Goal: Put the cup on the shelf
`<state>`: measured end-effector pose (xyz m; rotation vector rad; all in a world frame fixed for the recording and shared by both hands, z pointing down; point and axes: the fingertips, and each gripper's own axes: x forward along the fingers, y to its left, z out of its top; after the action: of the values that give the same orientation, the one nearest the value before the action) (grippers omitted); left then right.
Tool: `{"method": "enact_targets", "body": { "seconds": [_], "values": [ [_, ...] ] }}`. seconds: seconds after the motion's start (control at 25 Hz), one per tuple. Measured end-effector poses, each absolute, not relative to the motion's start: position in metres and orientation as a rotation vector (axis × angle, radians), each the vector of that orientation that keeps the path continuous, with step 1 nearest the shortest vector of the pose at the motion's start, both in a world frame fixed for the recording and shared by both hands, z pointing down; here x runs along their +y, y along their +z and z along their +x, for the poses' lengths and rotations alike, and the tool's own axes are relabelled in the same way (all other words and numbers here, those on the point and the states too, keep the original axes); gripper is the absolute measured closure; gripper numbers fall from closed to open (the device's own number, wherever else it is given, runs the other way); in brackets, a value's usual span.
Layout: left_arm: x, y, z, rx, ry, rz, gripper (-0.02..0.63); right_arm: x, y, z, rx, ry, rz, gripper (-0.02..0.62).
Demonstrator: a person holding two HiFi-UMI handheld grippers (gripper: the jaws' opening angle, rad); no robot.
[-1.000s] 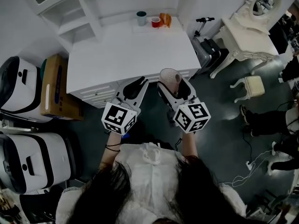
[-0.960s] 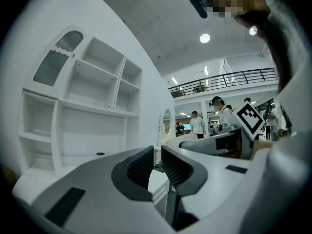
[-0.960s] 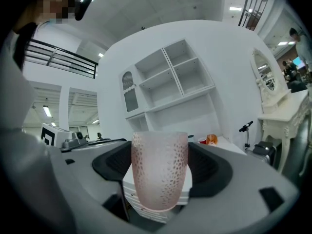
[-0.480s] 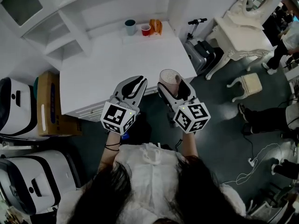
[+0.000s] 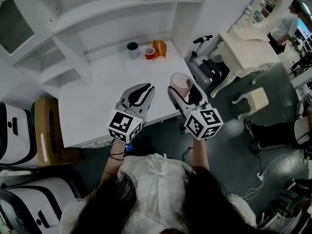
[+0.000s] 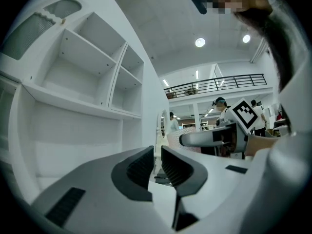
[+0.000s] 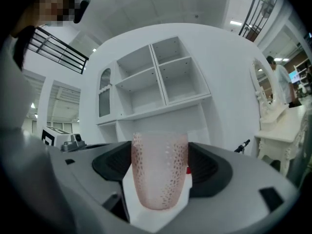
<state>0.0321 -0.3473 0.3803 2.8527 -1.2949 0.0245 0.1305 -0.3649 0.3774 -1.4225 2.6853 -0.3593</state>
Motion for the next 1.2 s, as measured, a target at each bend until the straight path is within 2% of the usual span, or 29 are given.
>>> {"method": "enact_targets", "body": {
  "seconds": [0.8,1.2],
  "values": [
    [-0.46,0.361,0.018,-1.159,0.005,2.947,0.548,-0.573,0.221,0.123,2.672,0.079,-1.393,0.261],
    [-0.489,0.364,0.017,-1.131,0.012,2.95,0.548,-0.651,0.143,0.121,2.597,0.17,-1.355,0.261]
  ]
}}
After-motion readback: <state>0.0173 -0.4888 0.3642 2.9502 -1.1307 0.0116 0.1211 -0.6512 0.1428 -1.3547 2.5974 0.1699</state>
